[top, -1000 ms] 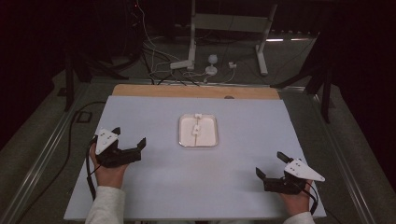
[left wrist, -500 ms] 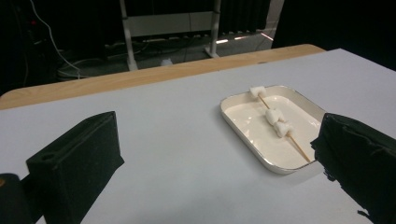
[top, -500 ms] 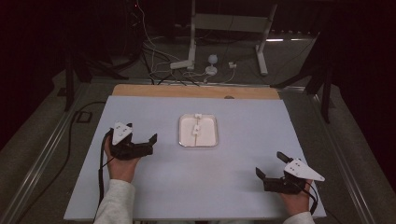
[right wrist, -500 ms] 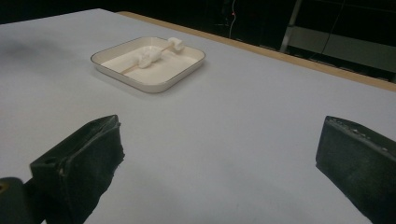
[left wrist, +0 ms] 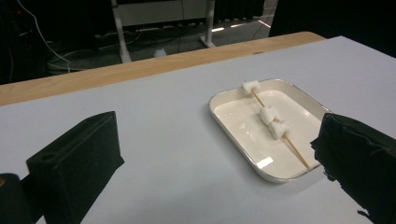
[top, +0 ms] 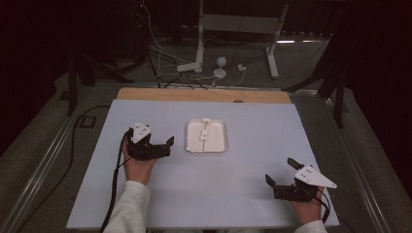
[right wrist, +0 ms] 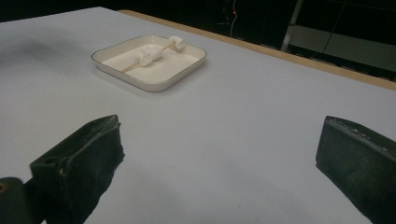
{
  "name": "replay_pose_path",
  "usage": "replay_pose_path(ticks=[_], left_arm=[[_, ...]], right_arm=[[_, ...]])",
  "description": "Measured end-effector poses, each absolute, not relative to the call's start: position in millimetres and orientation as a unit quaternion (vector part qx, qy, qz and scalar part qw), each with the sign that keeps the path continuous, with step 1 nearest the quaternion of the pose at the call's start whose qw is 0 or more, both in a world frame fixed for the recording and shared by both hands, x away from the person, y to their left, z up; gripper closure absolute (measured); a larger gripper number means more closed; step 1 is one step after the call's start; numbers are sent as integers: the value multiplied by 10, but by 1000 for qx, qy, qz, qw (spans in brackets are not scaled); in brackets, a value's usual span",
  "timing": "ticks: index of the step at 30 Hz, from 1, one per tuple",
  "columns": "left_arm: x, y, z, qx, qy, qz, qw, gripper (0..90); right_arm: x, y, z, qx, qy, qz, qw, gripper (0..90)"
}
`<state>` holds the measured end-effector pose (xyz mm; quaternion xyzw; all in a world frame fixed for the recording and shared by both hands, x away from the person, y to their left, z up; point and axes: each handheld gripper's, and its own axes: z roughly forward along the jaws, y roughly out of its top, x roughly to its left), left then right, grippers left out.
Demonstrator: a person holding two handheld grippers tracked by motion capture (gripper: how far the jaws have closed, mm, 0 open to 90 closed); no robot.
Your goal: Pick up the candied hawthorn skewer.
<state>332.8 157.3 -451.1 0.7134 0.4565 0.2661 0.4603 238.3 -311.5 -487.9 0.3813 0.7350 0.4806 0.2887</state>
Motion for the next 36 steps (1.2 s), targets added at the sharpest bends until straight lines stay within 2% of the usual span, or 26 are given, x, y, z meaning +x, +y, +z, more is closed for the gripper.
replay_pose_path(ticks=[36], left_arm=[[3670,978,-4771,743,455,237,429,13]], right_arm=[[2388,-3108,-4886,379,739,476,289,5]])
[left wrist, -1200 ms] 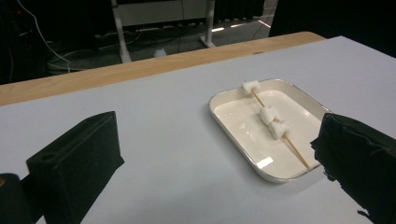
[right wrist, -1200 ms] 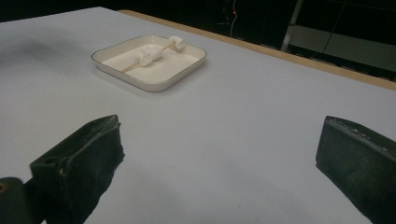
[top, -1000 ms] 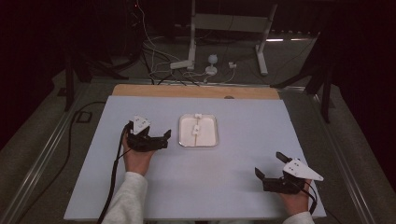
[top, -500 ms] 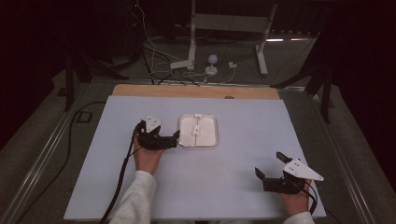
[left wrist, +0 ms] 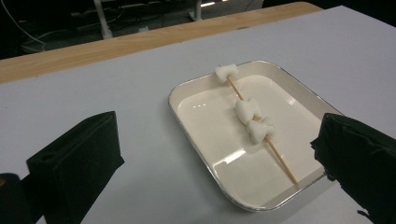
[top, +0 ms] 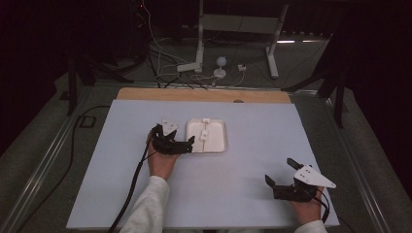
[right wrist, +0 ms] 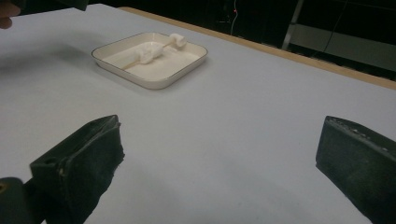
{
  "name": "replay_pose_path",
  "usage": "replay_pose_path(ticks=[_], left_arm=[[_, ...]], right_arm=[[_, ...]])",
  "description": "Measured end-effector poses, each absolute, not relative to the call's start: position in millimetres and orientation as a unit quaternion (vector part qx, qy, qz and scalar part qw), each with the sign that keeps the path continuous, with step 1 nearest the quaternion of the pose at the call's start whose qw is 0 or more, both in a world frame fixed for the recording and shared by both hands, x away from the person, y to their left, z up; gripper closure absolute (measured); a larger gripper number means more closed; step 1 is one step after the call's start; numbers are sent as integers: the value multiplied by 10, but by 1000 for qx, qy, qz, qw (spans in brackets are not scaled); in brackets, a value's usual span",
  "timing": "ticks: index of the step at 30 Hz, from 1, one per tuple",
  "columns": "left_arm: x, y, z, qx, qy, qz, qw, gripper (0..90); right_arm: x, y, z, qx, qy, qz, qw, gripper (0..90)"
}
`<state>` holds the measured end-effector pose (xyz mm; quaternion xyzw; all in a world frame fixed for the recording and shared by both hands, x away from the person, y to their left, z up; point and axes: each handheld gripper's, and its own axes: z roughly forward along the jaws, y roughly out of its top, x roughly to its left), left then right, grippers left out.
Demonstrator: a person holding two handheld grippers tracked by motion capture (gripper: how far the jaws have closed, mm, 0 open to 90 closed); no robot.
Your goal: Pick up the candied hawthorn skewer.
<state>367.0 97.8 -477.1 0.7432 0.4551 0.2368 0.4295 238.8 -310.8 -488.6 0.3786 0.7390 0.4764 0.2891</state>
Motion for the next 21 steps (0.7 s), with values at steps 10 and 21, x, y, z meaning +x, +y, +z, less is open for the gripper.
replay_pose_path(ticks=[10,21], left_arm=[[3729,891,-4848,747,461,226,422,13],[3780,797,-4915,759,458,221,407,13]], right_arm=[[2390,-3105,-4890,378,740,476,288,5],[2391,-3099,-4893,377,741,475,288,5]])
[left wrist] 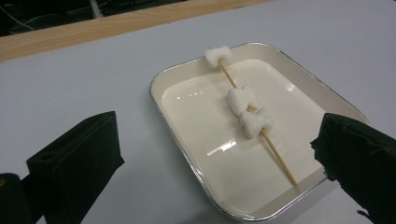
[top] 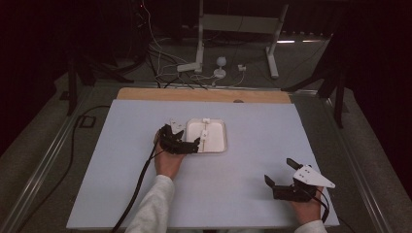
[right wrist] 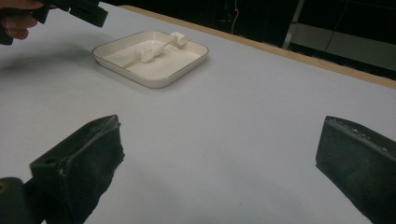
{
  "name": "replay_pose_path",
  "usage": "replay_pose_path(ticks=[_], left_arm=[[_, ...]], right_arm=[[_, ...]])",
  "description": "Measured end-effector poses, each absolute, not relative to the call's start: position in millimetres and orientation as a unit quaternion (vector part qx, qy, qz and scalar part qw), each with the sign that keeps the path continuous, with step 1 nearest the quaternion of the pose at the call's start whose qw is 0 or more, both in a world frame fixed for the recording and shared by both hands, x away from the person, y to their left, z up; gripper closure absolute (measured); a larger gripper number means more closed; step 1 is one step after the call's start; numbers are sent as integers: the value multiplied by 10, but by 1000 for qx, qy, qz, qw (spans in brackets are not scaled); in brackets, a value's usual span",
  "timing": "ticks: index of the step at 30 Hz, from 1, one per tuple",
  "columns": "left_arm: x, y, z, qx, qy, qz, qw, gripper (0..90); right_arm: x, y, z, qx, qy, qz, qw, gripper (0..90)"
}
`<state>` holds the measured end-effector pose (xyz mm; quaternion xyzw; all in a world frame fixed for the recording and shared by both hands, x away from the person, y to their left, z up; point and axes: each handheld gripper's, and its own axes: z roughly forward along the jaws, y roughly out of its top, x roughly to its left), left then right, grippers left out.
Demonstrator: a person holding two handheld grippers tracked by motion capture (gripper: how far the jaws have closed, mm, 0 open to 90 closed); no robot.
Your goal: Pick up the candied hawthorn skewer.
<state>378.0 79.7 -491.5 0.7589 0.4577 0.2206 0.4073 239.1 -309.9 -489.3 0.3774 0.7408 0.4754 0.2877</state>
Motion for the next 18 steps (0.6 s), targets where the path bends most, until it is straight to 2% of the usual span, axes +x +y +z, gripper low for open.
replay_pose_path(ticks=[9,18], left_arm=[[3821,700,-4964,768,456,212,396,15],[3846,603,-5026,778,460,195,380,69]], right_arm=[[2391,-3095,-4895,377,742,475,288,5],[2391,-3096,-4897,377,742,474,288,5]])
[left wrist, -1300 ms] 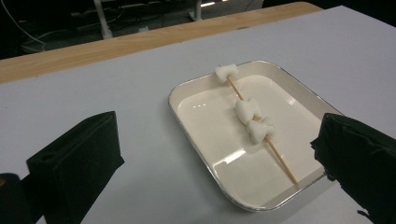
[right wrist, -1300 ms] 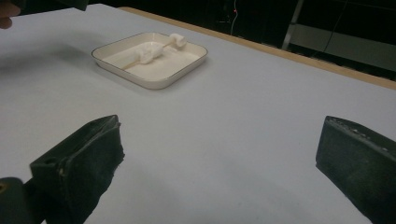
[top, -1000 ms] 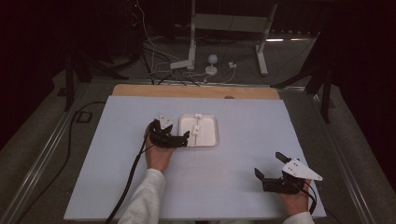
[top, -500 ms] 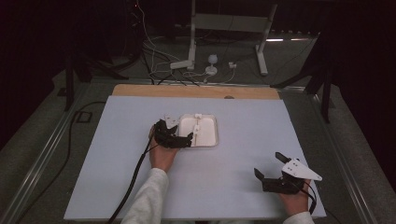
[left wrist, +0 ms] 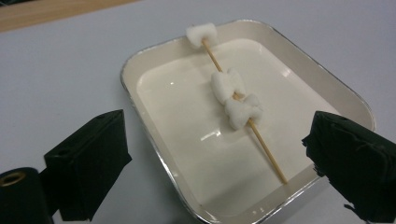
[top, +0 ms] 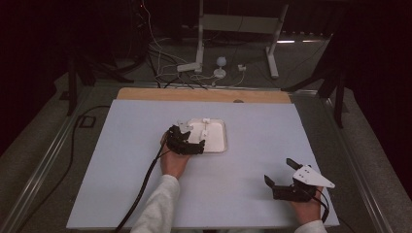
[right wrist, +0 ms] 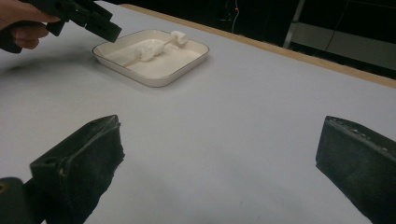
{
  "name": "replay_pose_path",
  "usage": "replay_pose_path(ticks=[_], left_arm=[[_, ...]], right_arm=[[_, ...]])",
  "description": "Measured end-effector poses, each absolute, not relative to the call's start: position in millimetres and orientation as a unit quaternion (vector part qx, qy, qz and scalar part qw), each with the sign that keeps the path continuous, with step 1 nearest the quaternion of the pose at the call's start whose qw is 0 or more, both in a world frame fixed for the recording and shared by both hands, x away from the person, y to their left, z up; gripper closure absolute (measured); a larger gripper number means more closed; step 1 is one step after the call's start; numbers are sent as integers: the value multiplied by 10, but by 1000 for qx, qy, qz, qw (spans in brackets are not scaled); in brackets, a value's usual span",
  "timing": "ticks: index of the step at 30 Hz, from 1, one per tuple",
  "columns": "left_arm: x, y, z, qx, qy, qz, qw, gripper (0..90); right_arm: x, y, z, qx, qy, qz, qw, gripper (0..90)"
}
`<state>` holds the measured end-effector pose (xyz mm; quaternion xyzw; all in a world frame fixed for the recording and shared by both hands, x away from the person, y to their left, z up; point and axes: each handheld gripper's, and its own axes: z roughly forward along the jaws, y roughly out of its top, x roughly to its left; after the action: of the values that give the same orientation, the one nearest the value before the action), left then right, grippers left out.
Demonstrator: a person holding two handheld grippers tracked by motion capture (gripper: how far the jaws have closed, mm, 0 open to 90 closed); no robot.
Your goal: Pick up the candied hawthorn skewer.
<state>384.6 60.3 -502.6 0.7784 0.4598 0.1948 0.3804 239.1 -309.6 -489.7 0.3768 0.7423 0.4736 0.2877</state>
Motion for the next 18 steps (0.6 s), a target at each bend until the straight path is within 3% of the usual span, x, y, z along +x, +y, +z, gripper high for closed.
replay_pose_path(ticks=[14,18], left_arm=[[3878,383,-5130,801,457,180,344,187],[3880,333,-5163,808,455,183,327,283]], right_arm=[[2394,-3094,-4900,377,743,473,288,5],[2392,-3098,-4898,376,743,472,289,5]])
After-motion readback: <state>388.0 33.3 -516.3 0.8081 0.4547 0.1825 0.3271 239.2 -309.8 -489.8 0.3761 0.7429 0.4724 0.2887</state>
